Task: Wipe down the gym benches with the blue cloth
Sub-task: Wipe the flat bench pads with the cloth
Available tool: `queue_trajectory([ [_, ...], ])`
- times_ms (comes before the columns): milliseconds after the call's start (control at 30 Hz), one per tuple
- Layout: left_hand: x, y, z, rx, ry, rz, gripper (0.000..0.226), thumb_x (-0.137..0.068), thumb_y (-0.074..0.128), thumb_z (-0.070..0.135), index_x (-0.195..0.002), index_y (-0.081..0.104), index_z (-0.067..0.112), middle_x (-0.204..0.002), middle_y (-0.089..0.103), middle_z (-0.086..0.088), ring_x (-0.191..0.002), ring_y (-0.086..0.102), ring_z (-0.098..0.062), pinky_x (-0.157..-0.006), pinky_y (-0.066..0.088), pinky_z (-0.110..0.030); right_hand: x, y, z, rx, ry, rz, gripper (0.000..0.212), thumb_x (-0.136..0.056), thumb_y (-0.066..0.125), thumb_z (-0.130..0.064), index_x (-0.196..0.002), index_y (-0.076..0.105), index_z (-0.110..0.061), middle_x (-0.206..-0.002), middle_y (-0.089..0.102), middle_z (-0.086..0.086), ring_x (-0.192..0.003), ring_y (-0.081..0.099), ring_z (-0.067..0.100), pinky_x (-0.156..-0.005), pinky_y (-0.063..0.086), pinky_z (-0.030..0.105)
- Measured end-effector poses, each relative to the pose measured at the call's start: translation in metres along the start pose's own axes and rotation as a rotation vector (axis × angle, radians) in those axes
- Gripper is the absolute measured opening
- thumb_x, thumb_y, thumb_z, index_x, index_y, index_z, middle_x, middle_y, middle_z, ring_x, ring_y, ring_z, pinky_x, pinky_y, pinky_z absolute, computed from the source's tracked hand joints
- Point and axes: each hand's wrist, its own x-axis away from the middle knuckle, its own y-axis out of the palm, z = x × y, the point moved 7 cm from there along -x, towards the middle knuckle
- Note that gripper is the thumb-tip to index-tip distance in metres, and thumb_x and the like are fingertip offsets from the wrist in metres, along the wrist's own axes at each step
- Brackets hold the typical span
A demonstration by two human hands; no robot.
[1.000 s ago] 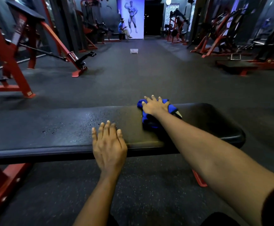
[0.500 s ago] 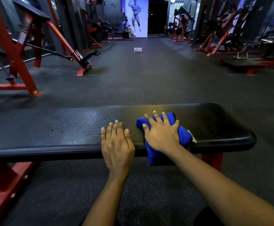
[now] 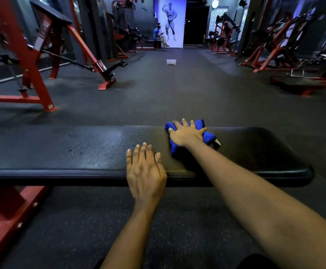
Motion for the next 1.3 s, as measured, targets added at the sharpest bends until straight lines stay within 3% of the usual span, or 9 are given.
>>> queue_trajectory([
  [233, 0.004, -0.019, 0.003, 0.205, 0.072, -0.107, 0.058, -0.1, 0.022, 0.039, -0.147, 0.039, 0.009, -0.152, 0.041, -0.011, -0.145, 0.028, -0.022, -0.123, 0.008, -0.035, 0.087, 0.011, -0.008, -0.005, -0.121, 0.059, 0.061, -0.101, 0.022, -0.054, -0.157, 0.013, -0.035, -0.167, 0.008, 0.0, -0.152, 0.004, 0.032, -0.112, 0.005, 0.073],
  [333, 0.002, -0.04, -0.011, 0.374, 0.005, -0.071, 0.053, -0.1, 0.027, 0.037, -0.139, 0.049, 0.009, -0.142, 0.051, -0.014, -0.138, 0.037, -0.028, -0.118, 0.026, -0.05, 0.105, 0.003, -0.002, -0.111, -0.189, 0.001, 0.06, -0.1, 0.032, -0.054, -0.155, 0.009, -0.047, -0.167, 0.004, -0.002, -0.153, 0.0, 0.031, -0.112, 0.002, 0.073],
  [400, -0.005, -0.049, -0.029, 0.325, -0.015, 0.017, 0.045, -0.099, 0.033, 0.033, -0.127, 0.059, 0.009, -0.128, 0.061, -0.015, -0.13, 0.047, -0.032, -0.116, 0.028, -0.052, 0.118, -0.001, 0.008, -0.066, -0.207, 0.07, 0.058, -0.098, 0.036, -0.058, -0.151, 0.014, -0.056, -0.167, 0.0, -0.005, -0.153, -0.003, 0.032, -0.112, 0.001, 0.072],
  [533, -0.025, -0.039, -0.063, 0.135, -0.051, 0.006, 0.049, -0.097, 0.03, 0.036, -0.123, 0.061, 0.009, -0.126, 0.063, -0.013, -0.131, 0.046, -0.027, -0.122, 0.01, -0.046, 0.133, 0.015, 0.008, 0.077, -0.155, 0.194, 0.058, -0.096, 0.018, -0.07, -0.151, 0.005, -0.057, -0.167, 0.001, -0.007, -0.153, -0.001, 0.033, -0.11, 0.005, 0.073],
  [800, -0.028, -0.025, -0.068, 0.001, -0.045, -0.011, 0.053, -0.101, 0.025, 0.041, -0.131, 0.057, 0.013, -0.135, 0.058, -0.007, -0.136, 0.042, -0.024, -0.122, 0.007, -0.05, 0.028, 0.007, -0.019, 0.022, -0.052, -0.017, 0.054, -0.103, 0.025, -0.052, -0.154, 0.007, -0.051, -0.167, 0.0, -0.004, -0.151, -0.004, 0.039, -0.11, 0.006, 0.072],
  [1000, -0.028, -0.024, -0.068, -0.013, -0.03, 0.013, 0.05, -0.1, 0.026, 0.04, -0.129, 0.058, 0.014, -0.133, 0.06, -0.005, -0.134, 0.044, -0.024, -0.122, 0.01, -0.048, -0.009, -0.006, -0.041, 0.003, -0.017, -0.023, 0.052, -0.104, 0.027, -0.042, -0.155, 0.015, -0.045, -0.166, 0.013, -0.001, -0.15, 0.013, 0.033, -0.115, 0.01, 0.056],
  [1300, -0.026, -0.027, -0.069, 0.012, -0.035, -0.003, 0.051, -0.101, 0.026, 0.039, -0.129, 0.058, 0.012, -0.134, 0.059, -0.008, -0.133, 0.045, -0.024, -0.122, 0.011, -0.047, 0.104, 0.014, -0.043, 0.022, -0.141, 0.066, 0.052, -0.103, 0.027, -0.047, -0.152, 0.013, -0.053, -0.166, 0.009, -0.007, -0.152, 0.009, 0.025, -0.111, 0.015, 0.065],
])
